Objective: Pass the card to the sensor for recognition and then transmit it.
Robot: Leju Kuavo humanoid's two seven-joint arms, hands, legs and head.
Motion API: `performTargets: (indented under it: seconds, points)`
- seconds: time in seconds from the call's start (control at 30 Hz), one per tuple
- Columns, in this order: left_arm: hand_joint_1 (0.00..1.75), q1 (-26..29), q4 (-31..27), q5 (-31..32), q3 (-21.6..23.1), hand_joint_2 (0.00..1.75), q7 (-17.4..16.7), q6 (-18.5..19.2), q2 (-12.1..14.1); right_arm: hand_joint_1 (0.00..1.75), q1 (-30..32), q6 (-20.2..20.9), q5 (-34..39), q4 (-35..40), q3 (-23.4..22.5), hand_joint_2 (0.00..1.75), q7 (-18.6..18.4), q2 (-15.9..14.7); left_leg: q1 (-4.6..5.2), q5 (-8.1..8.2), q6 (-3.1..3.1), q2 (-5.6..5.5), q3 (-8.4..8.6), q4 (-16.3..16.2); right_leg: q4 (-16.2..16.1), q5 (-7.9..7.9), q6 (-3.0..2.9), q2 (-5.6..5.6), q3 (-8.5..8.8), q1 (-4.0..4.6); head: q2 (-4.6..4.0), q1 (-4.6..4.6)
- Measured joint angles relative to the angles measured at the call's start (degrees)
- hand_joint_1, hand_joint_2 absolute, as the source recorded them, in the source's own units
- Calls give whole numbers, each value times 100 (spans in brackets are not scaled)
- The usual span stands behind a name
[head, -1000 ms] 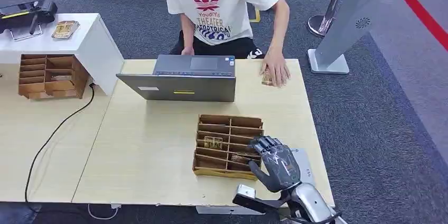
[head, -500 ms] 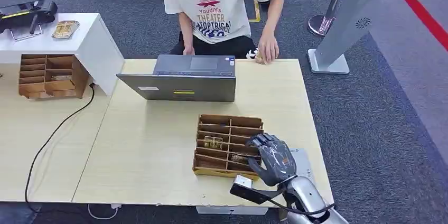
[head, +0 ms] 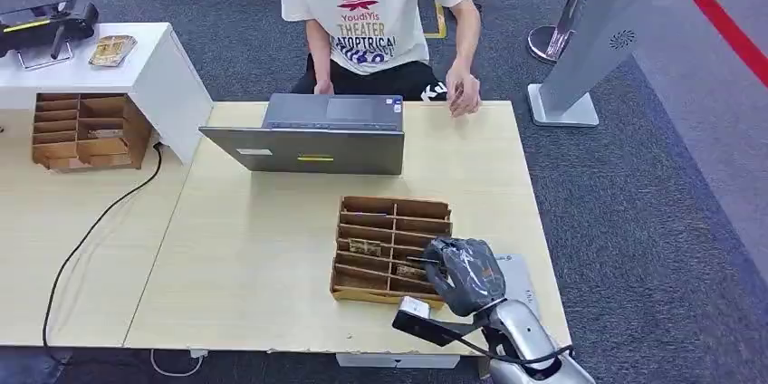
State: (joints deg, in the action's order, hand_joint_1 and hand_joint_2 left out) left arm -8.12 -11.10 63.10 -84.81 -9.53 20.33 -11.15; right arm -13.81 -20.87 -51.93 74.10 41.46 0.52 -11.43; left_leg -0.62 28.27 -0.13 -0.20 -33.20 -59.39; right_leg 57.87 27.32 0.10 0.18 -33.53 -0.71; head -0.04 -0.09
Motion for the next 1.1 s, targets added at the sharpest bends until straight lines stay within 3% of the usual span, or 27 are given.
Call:
performTargets:
  seconds: [0.47,1.1]
  points:
    - [0,-1,0,11,0,0,-9,-9,-2,175,-7,7,171,-4,-9,175,-26,0,0,0,0,0,0,0,0,0,0,0,0,0,0,2]
    - [0,22,0,-33,0,0,101,7,2,175,9,551,2462,1379,-680,175,883,-146,0,0,0,0,1,0,0,0,0,1,0,0,0,0]
